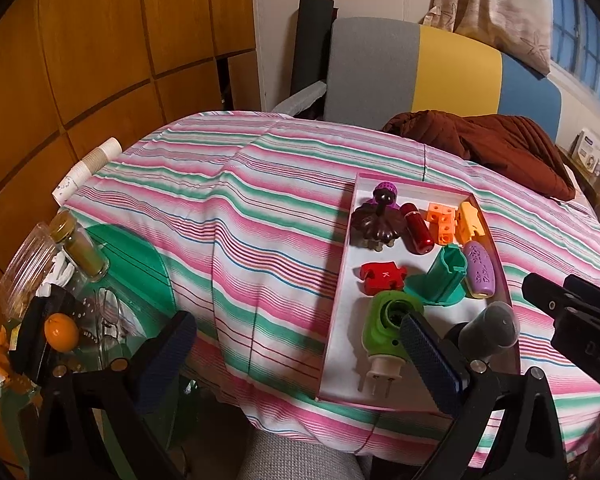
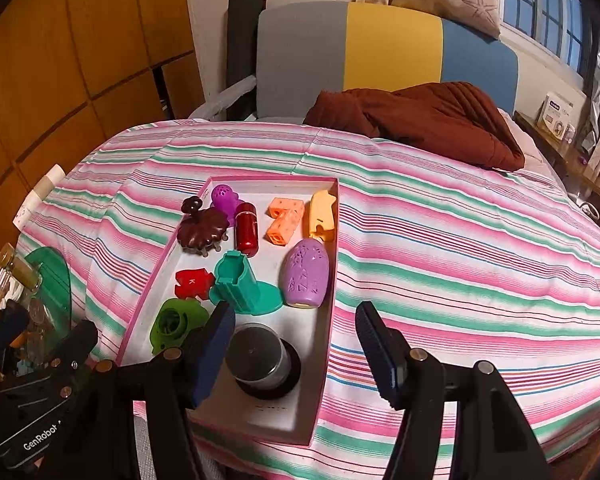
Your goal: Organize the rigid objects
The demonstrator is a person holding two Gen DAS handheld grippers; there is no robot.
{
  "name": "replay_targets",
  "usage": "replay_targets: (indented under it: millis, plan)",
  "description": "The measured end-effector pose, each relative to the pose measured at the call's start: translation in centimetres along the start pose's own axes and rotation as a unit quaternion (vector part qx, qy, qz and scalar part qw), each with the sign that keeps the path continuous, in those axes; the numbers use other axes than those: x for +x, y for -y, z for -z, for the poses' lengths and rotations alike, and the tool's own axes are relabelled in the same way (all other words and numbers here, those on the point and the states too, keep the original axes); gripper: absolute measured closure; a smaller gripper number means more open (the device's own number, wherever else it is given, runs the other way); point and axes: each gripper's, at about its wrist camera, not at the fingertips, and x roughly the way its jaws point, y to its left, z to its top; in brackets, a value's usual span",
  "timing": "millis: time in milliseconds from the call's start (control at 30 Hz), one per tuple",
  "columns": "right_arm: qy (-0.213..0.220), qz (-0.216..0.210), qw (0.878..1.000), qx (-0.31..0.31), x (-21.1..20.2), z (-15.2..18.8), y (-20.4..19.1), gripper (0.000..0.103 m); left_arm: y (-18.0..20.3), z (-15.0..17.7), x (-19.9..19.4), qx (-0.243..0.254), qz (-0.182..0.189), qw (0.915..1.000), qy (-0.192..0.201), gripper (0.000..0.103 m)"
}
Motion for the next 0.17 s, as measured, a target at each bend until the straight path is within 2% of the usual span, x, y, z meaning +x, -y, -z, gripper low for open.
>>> replay_targets:
  millis: [167]
  plan:
    - [-0.001, -0.001, 1.000, 0.005, 0.08, 0.01, 0.25, 0.040, 0.63, 0.12, -0.41, 0.012, -0.006, 0.9998, 0.013, 0.000]
